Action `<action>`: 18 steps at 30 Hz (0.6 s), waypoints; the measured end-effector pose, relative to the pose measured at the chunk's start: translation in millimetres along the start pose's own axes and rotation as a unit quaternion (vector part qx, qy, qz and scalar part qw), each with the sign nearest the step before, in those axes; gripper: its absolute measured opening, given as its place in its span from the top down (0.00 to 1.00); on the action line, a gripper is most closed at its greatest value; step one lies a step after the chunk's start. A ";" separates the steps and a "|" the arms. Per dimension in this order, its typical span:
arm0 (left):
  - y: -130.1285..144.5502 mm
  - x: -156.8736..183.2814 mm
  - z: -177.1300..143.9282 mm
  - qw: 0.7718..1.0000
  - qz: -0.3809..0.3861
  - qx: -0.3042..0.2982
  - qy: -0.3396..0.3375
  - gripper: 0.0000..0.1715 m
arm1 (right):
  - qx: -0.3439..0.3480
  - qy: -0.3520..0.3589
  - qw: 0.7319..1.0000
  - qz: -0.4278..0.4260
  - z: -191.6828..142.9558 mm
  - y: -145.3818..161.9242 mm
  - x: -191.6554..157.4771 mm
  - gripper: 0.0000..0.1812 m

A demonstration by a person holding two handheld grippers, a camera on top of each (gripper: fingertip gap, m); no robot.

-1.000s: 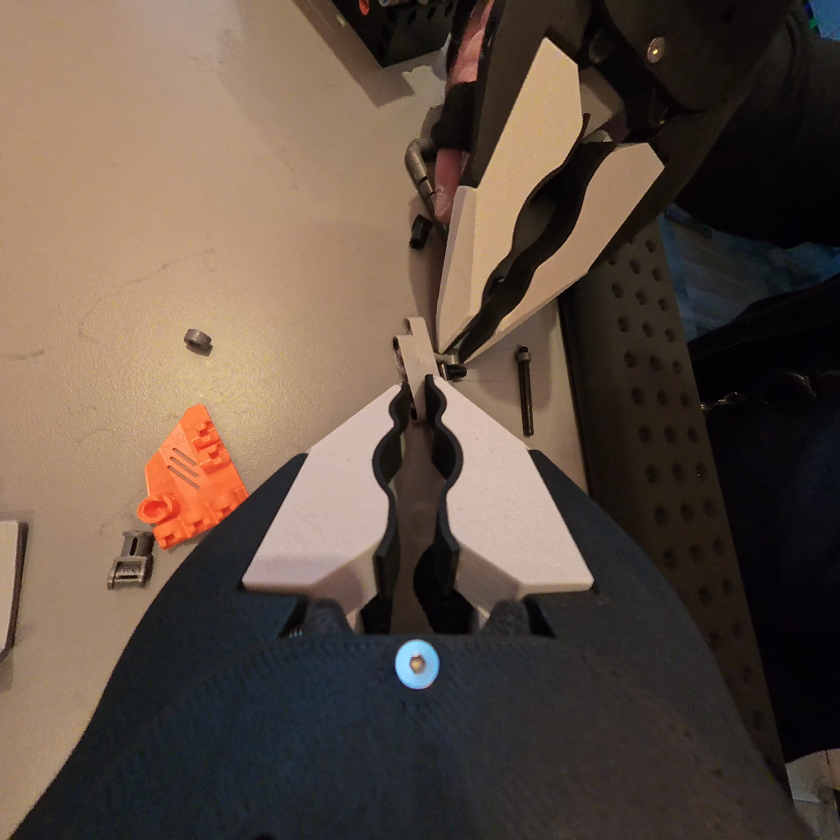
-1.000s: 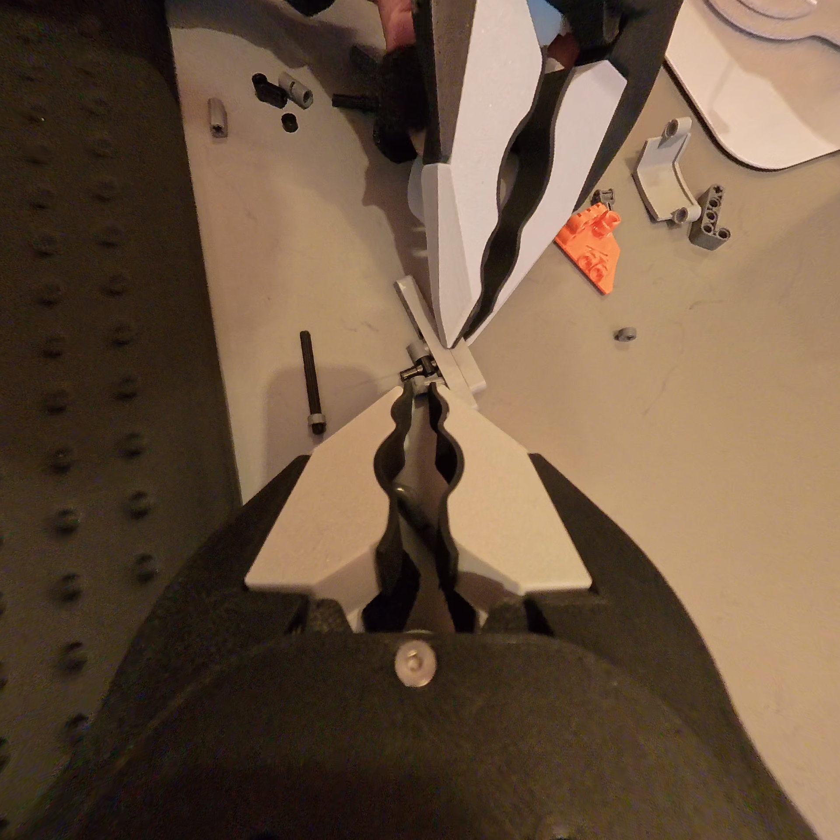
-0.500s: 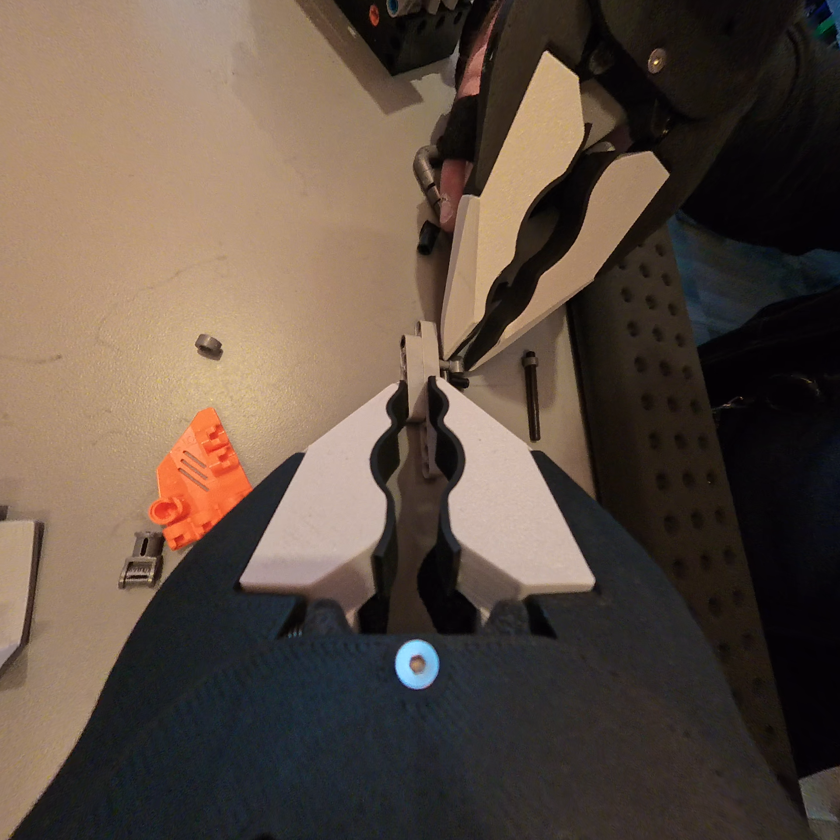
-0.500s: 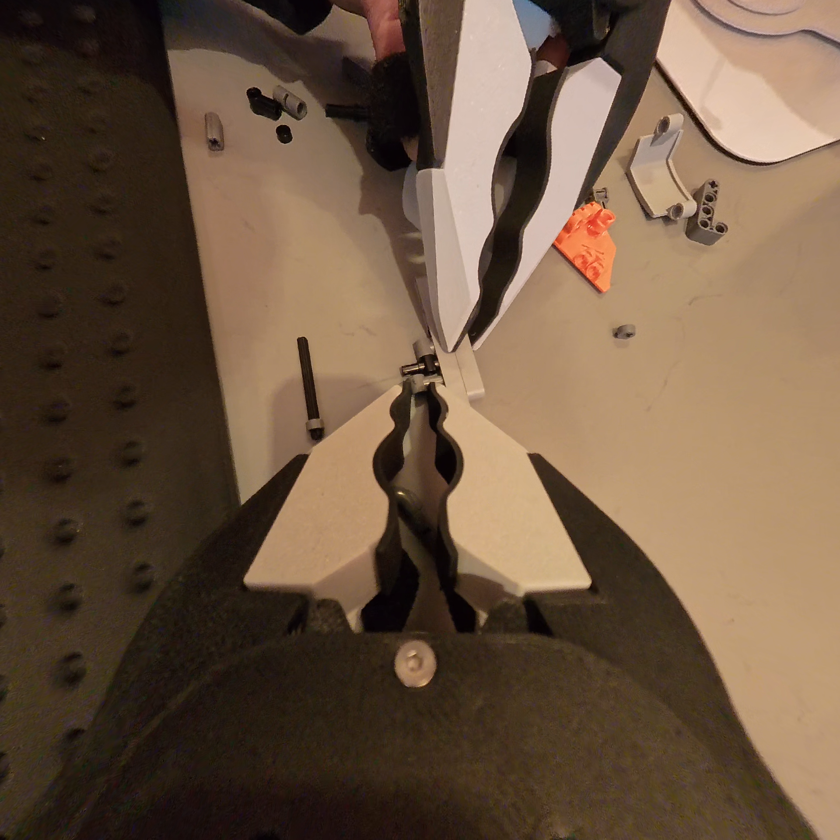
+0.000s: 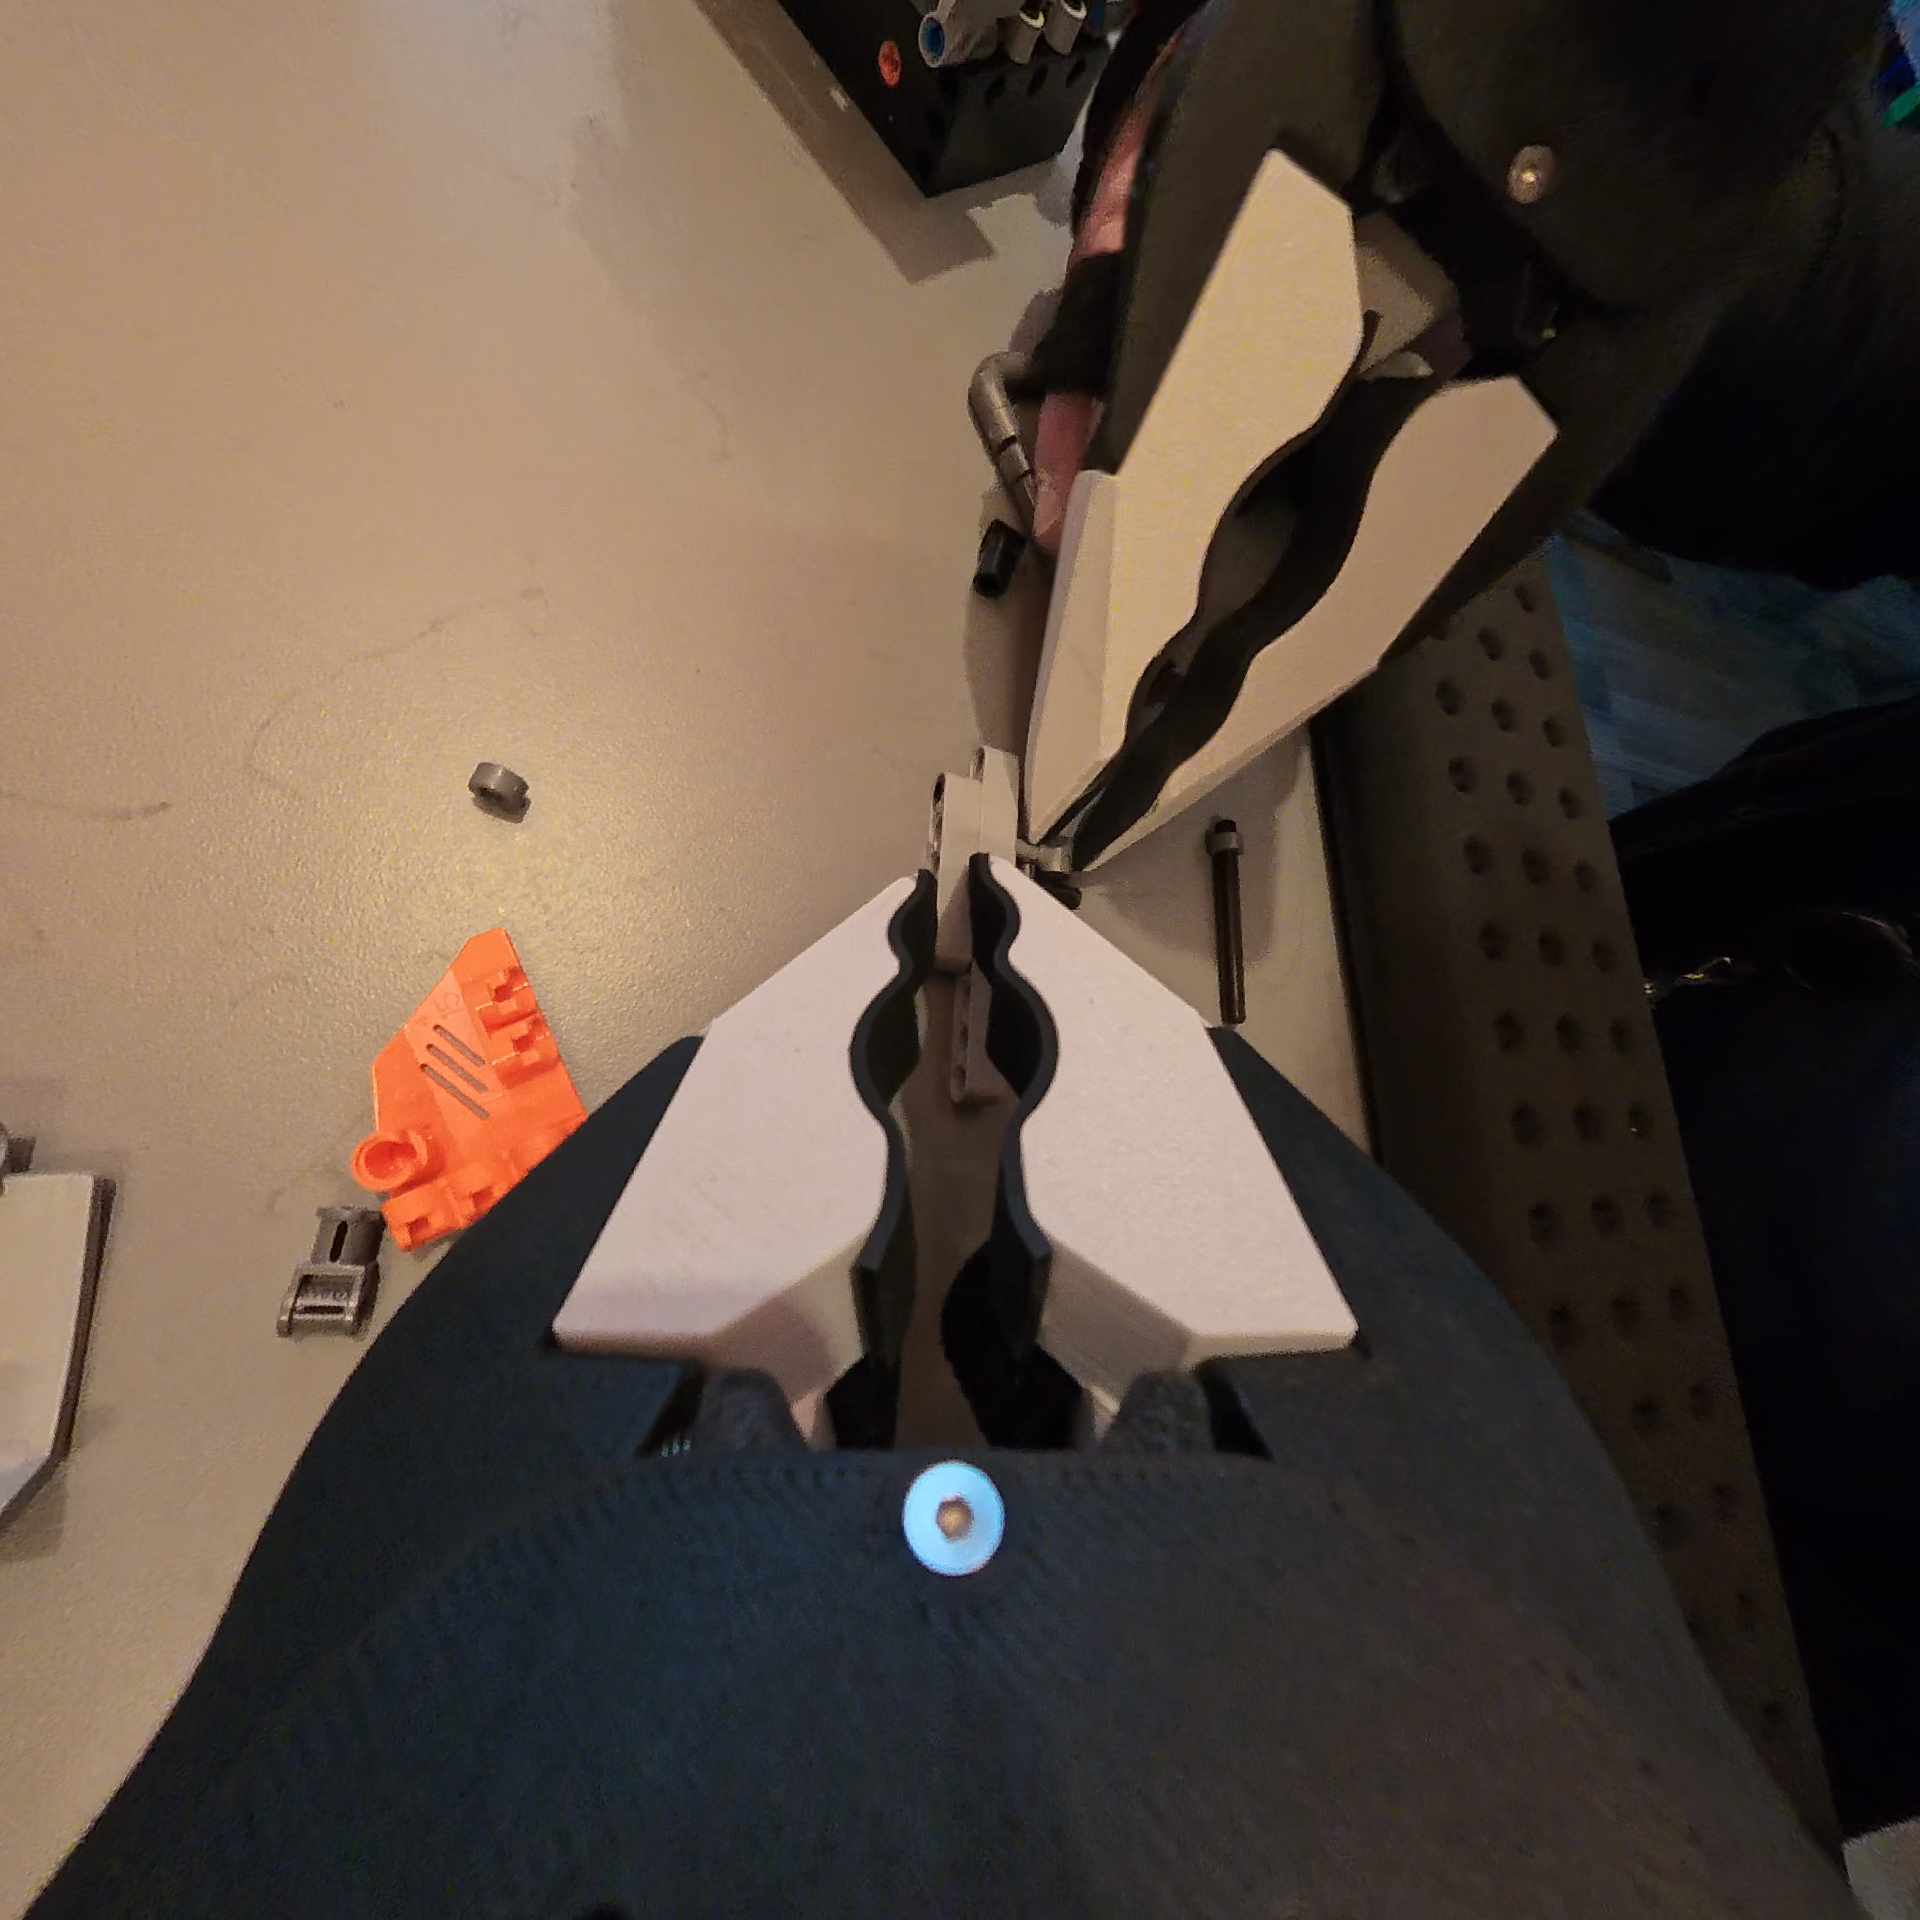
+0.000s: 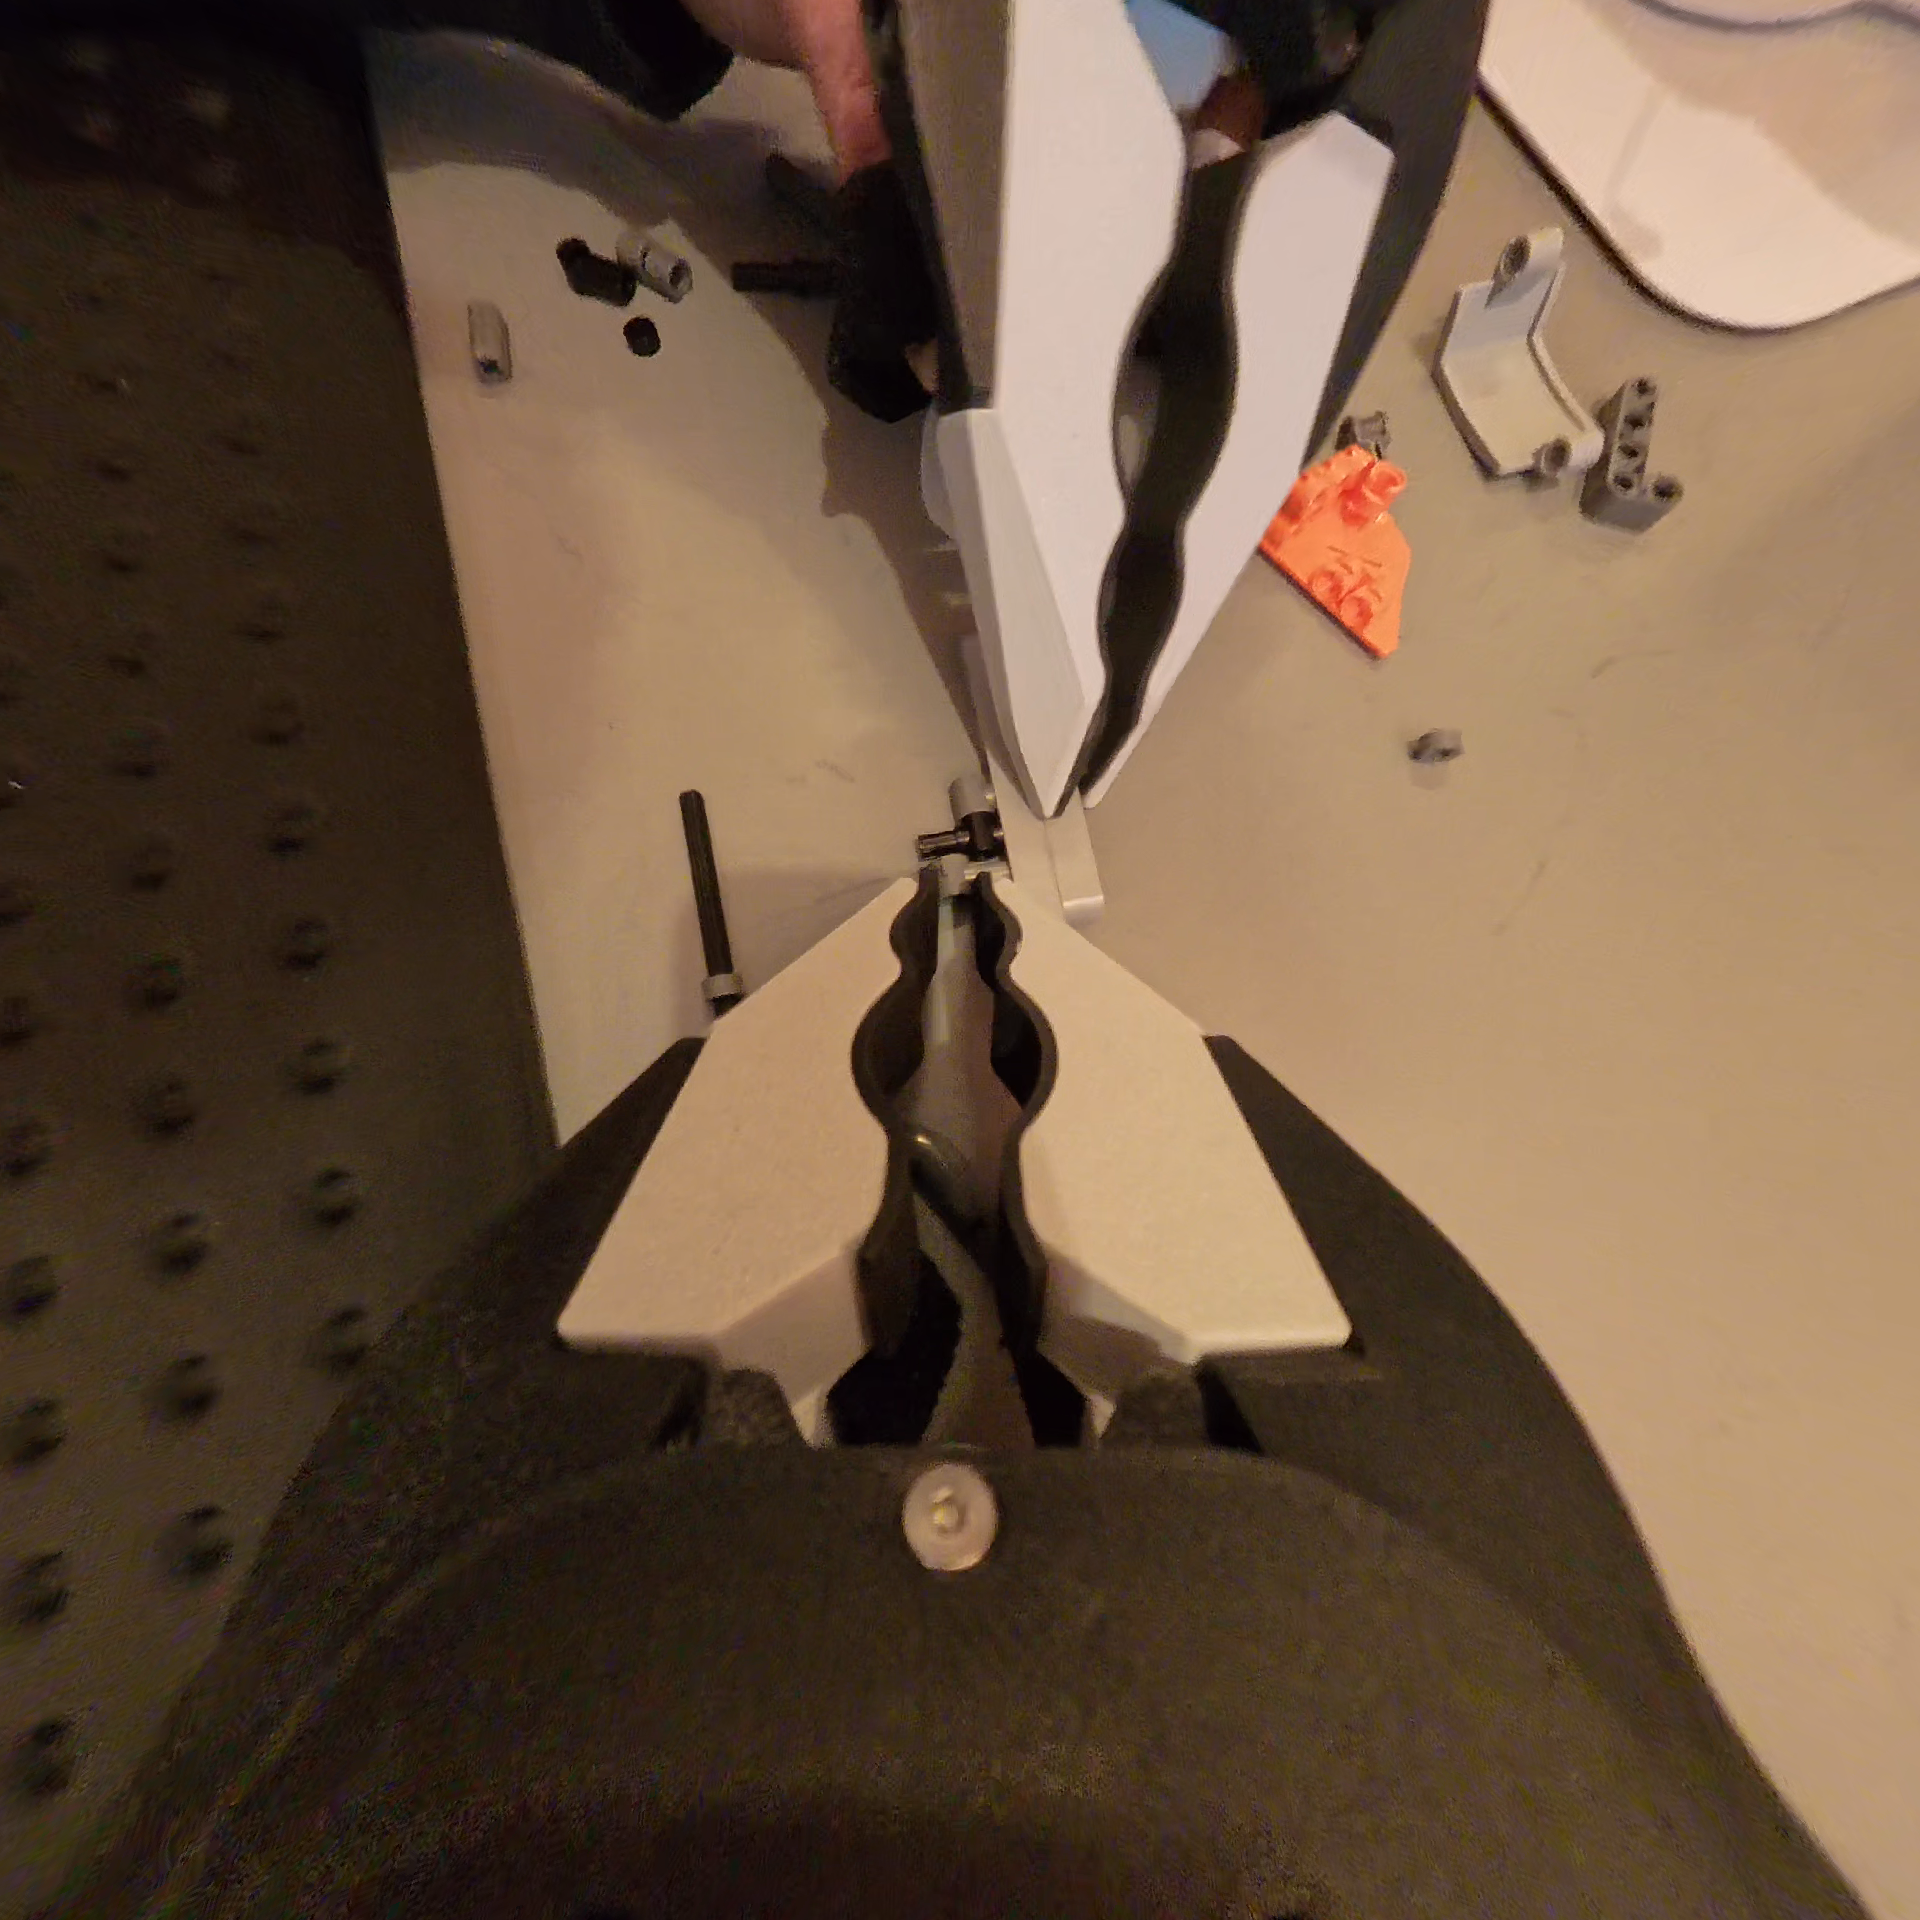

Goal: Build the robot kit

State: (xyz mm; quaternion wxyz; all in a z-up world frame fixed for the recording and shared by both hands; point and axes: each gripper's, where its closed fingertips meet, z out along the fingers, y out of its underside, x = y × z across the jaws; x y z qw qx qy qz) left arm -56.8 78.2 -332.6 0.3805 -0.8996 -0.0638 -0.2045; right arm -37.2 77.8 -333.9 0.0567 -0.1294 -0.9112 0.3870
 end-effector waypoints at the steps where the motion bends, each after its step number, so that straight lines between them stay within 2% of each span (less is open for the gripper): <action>1: 0.2 0.0 -0.1 1.000 0.002 -0.001 -0.001 0.98 | 0.001 -0.014 1.000 0.019 0.0 1.1 -0.4 0.97; 18: -0.4 0.6 -1.7 1.000 0.020 -0.011 0.005 0.97 | -0.016 0.034 0.999 -0.021 -3.3 2.4 0.8 0.96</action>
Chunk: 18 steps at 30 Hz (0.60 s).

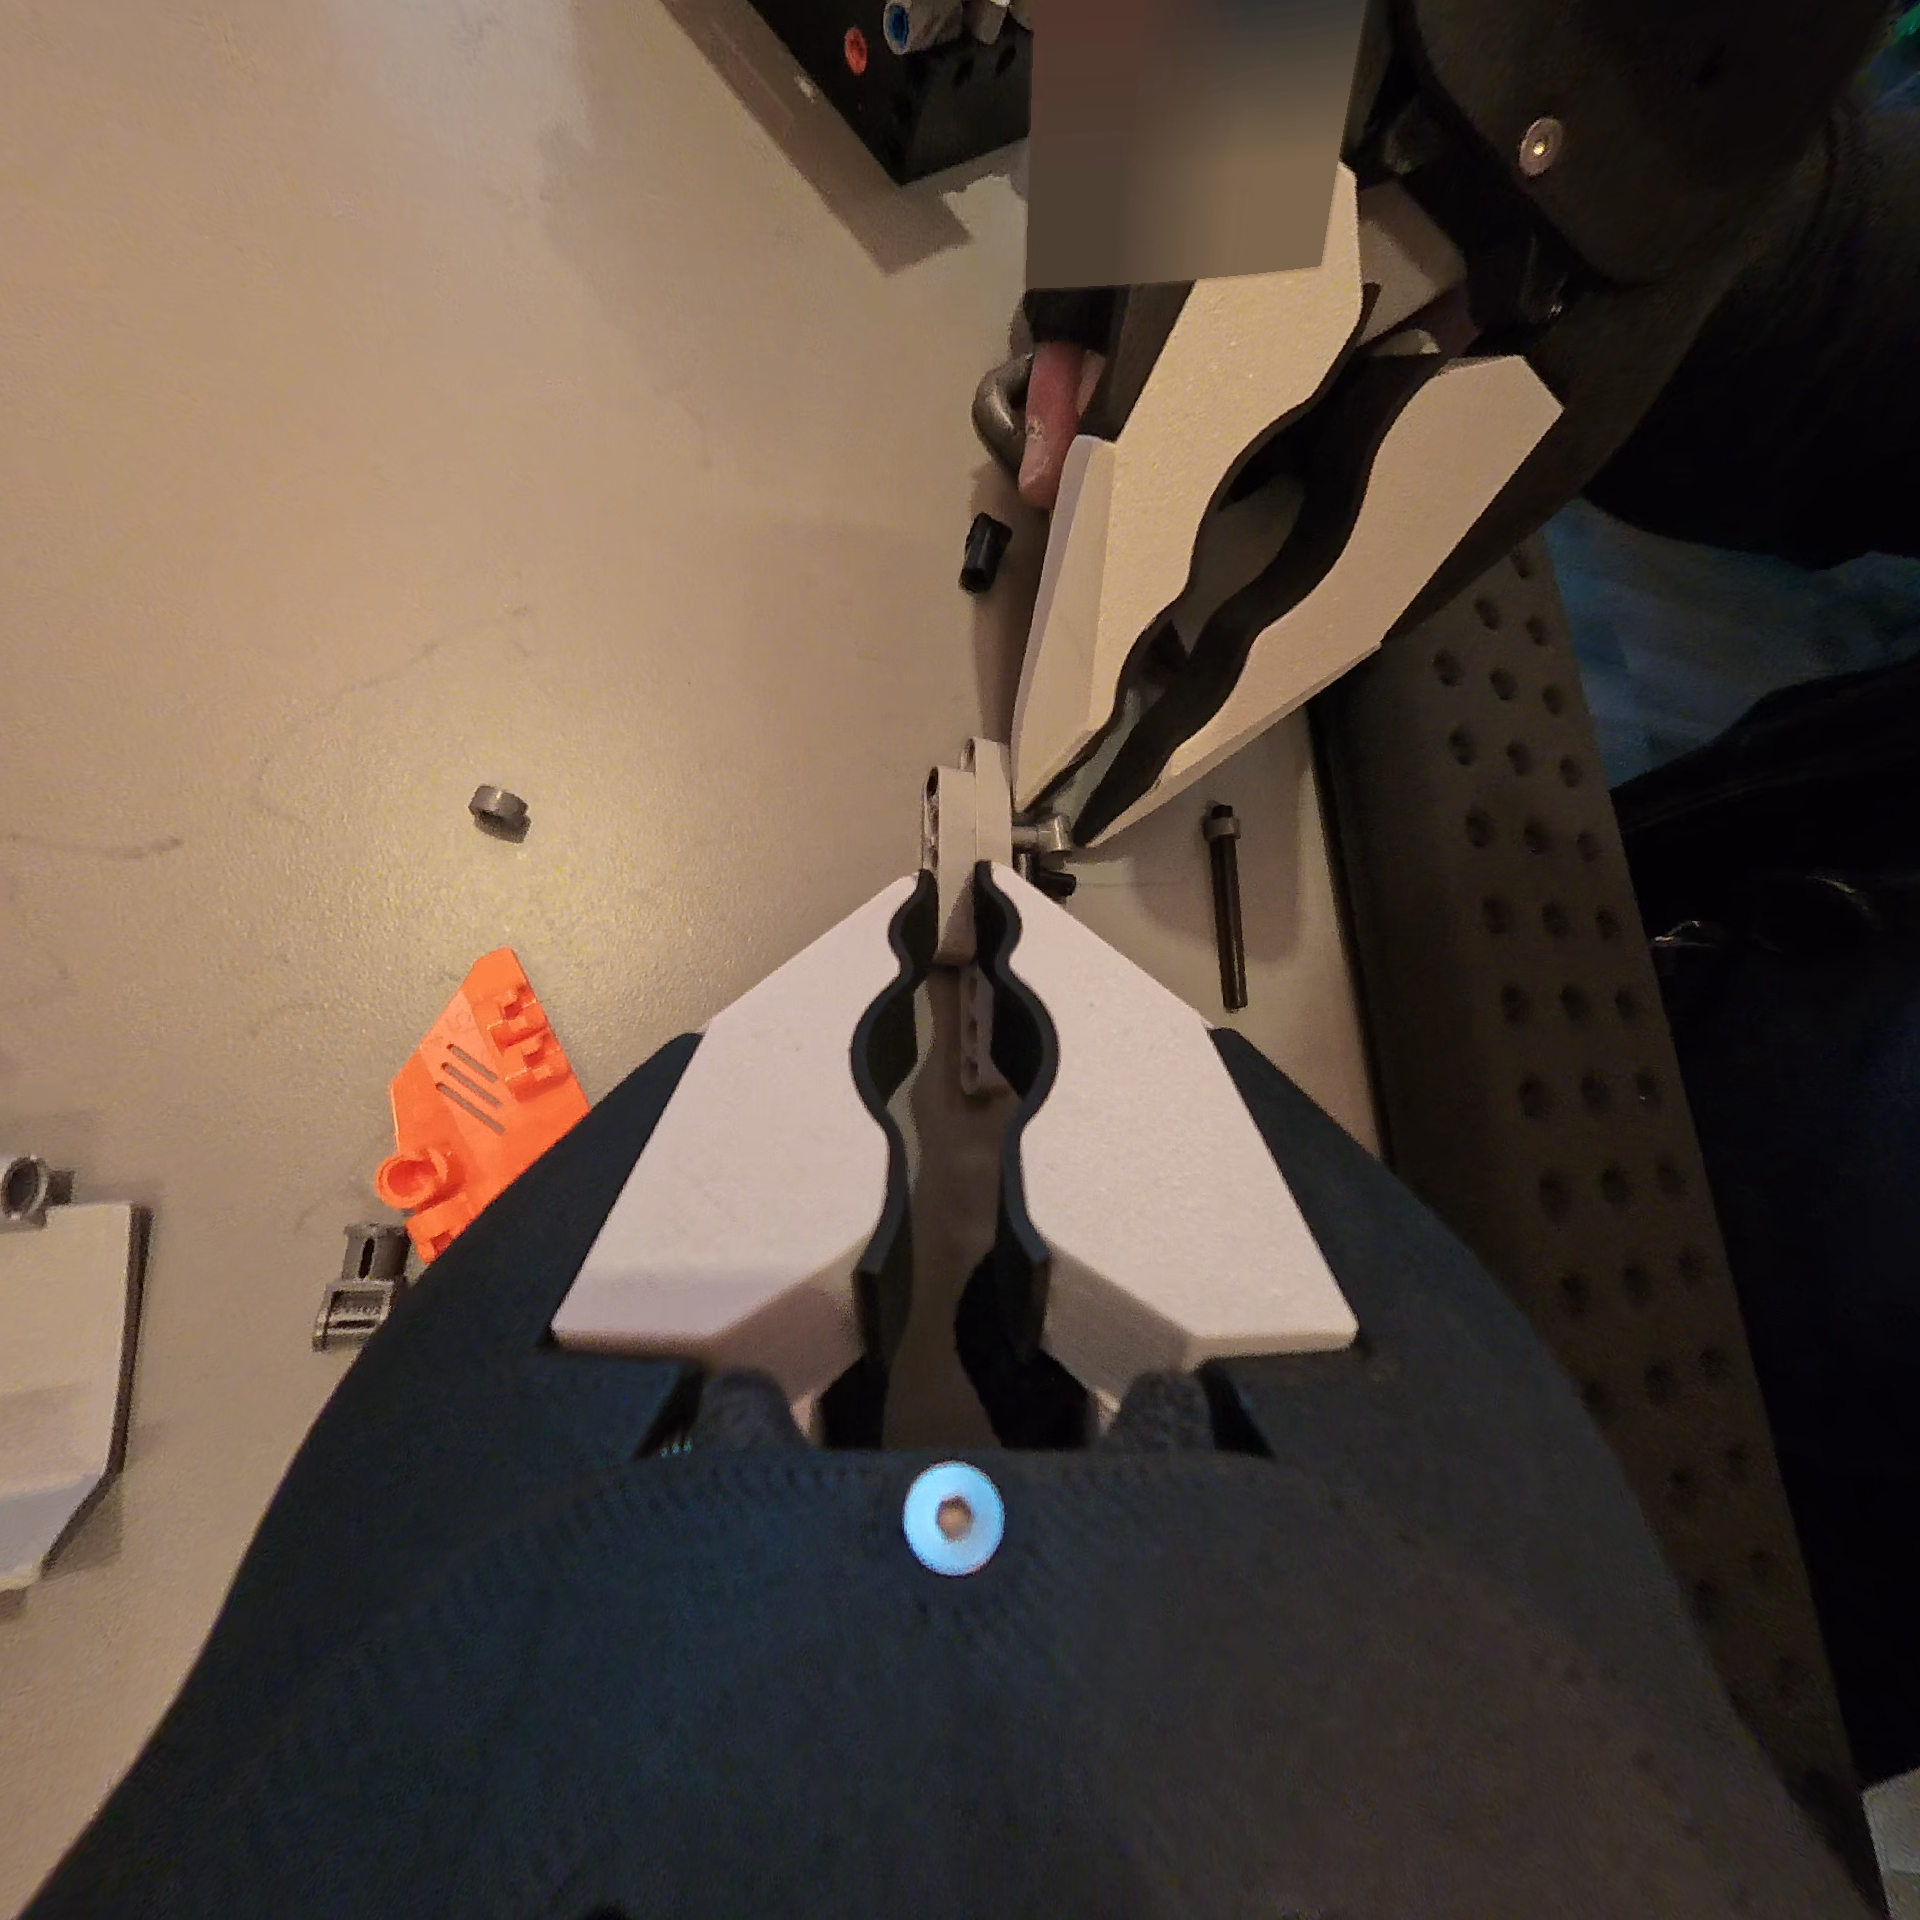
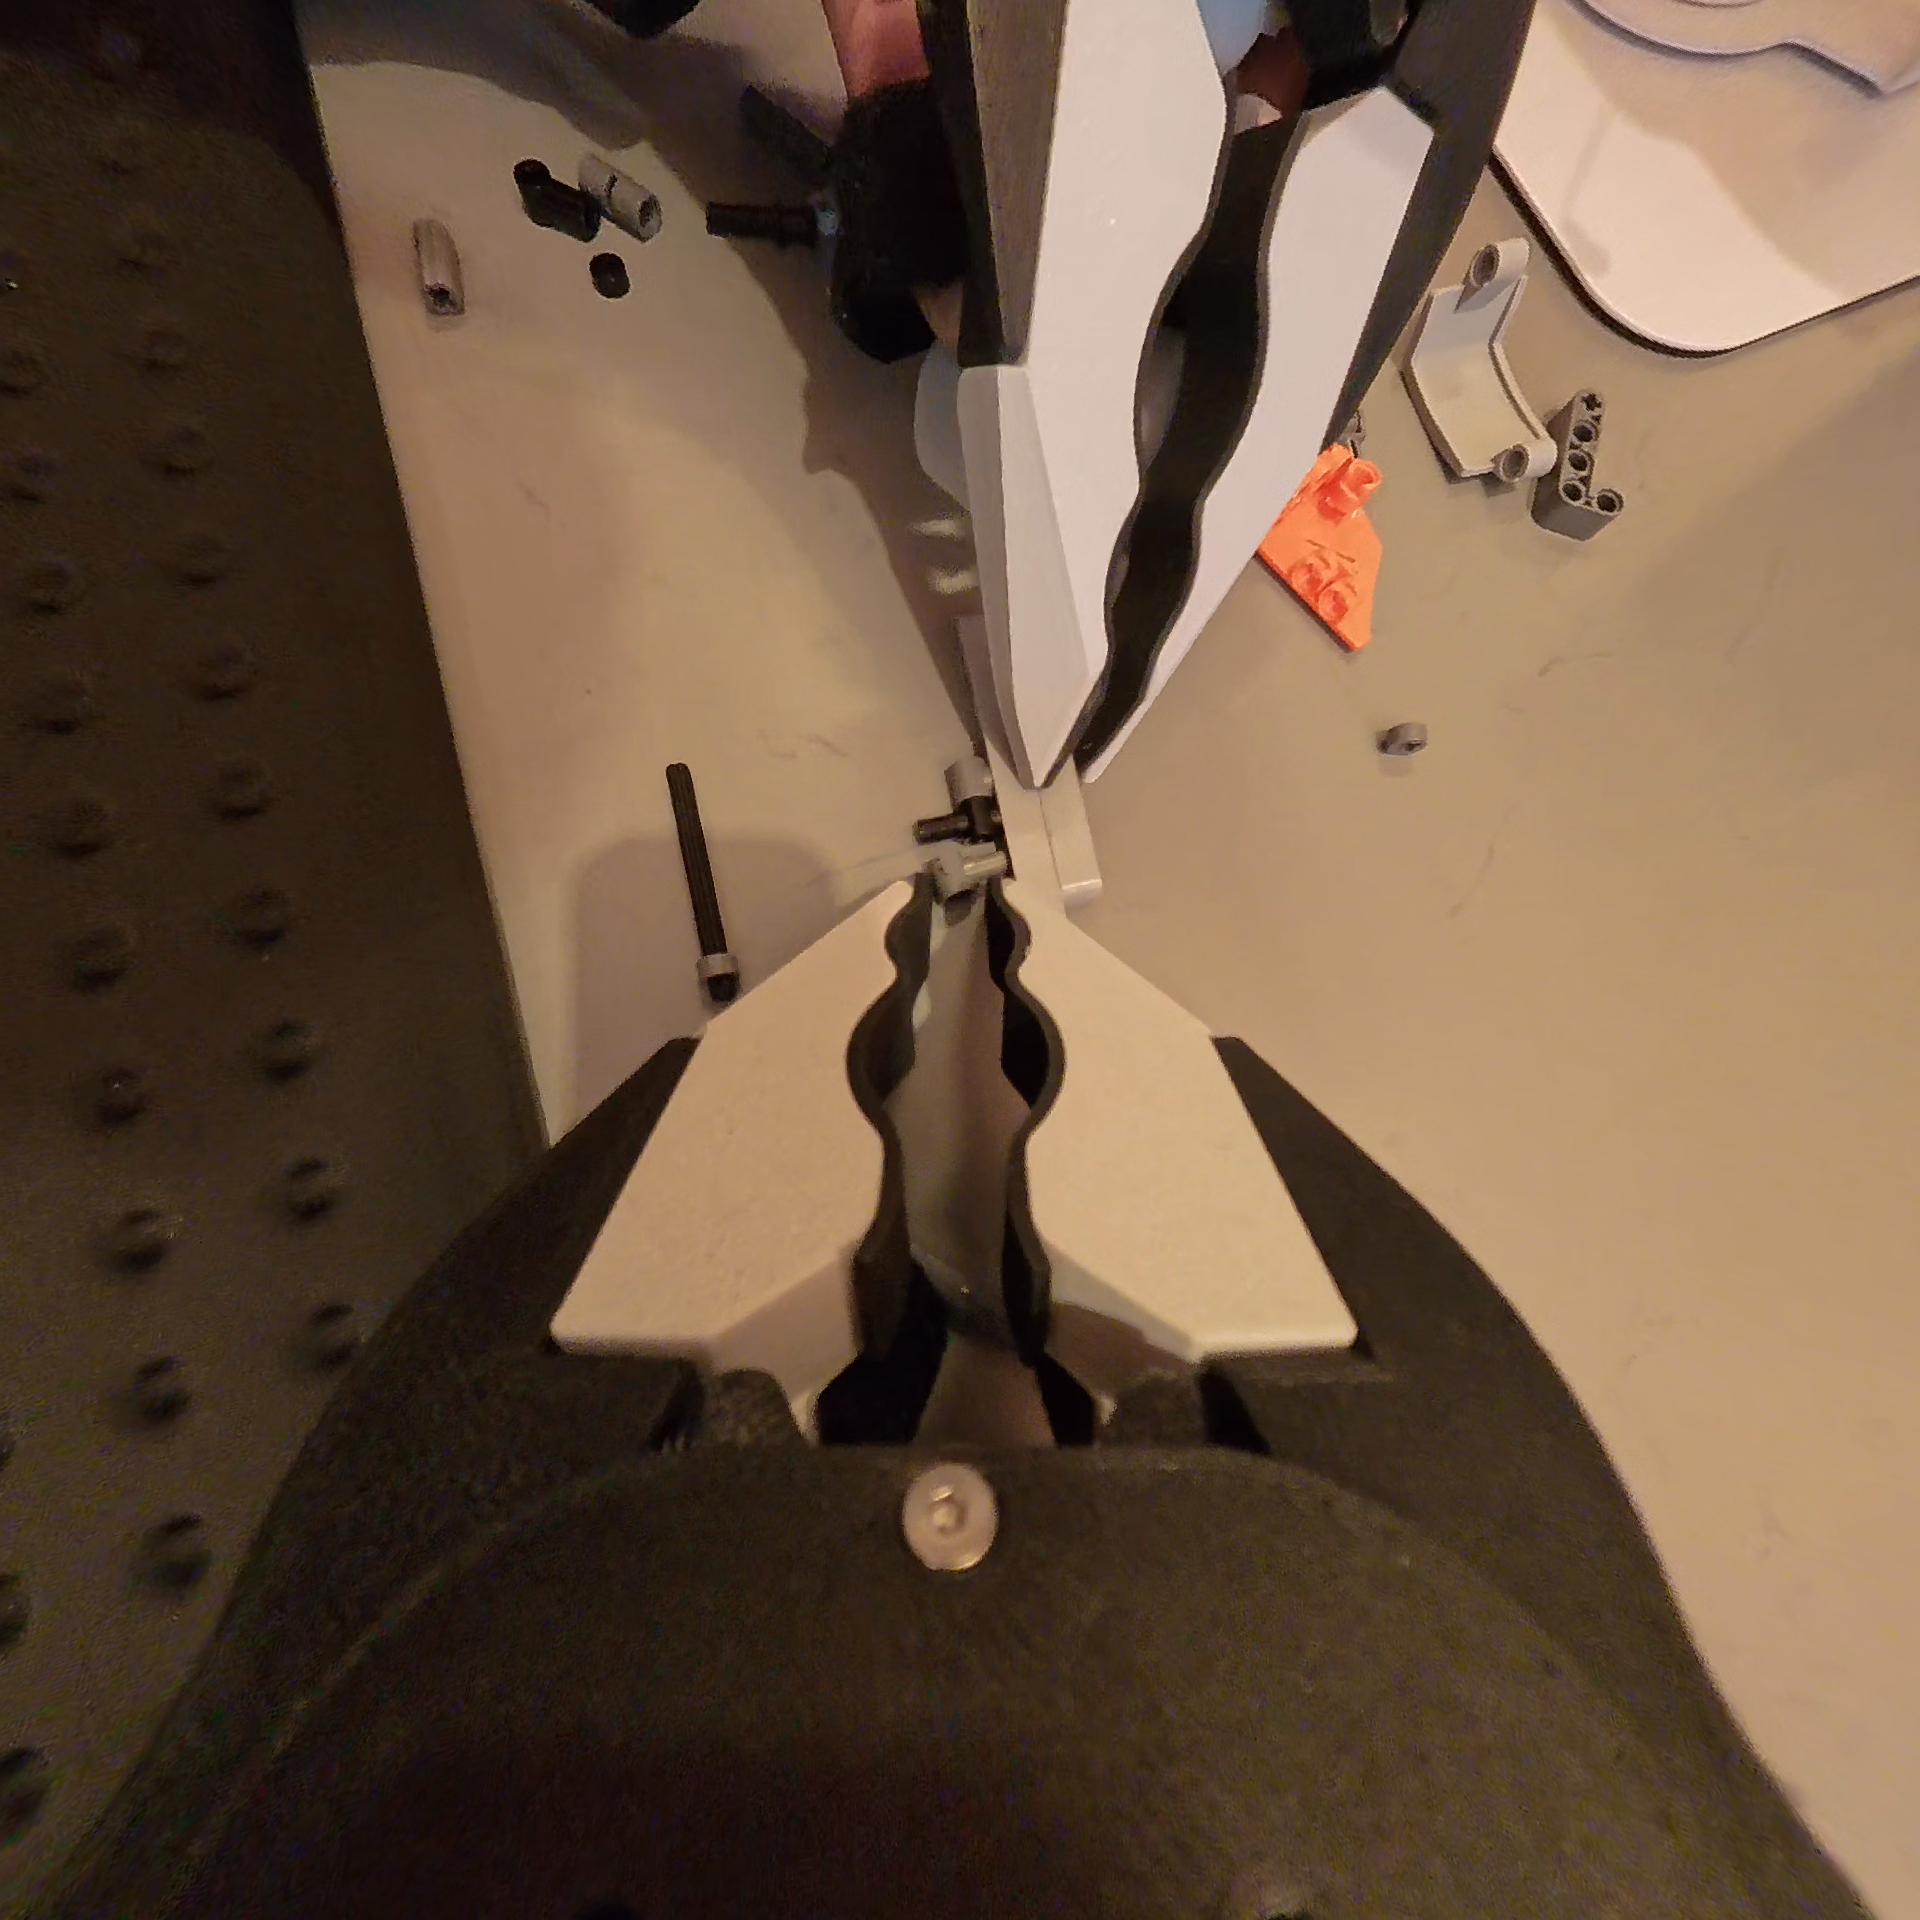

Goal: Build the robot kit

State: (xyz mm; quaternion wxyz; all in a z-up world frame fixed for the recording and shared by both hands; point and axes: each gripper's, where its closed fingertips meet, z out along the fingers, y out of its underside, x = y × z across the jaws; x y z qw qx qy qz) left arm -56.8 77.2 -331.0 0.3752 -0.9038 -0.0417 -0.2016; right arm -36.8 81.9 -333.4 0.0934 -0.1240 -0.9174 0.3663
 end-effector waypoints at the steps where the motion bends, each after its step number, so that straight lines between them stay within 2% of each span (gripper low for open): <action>1: -0.5 0.2 -0.8 1.000 0.001 0.001 -0.001 0.97 | -0.002 0.001 1.000 0.000 0.0 0.5 -0.1 0.97; 6: -1.9 1.5 2.7 1.000 0.015 -0.009 -0.007 0.93 | -0.005 0.000 1.000 -0.006 2.1 -0.1 -2.1 0.97; 18: -2.8 1.4 6.3 1.000 0.007 -0.010 -0.007 0.94 | -0.007 0.009 1.000 -0.022 1.6 0.9 -2.1 0.98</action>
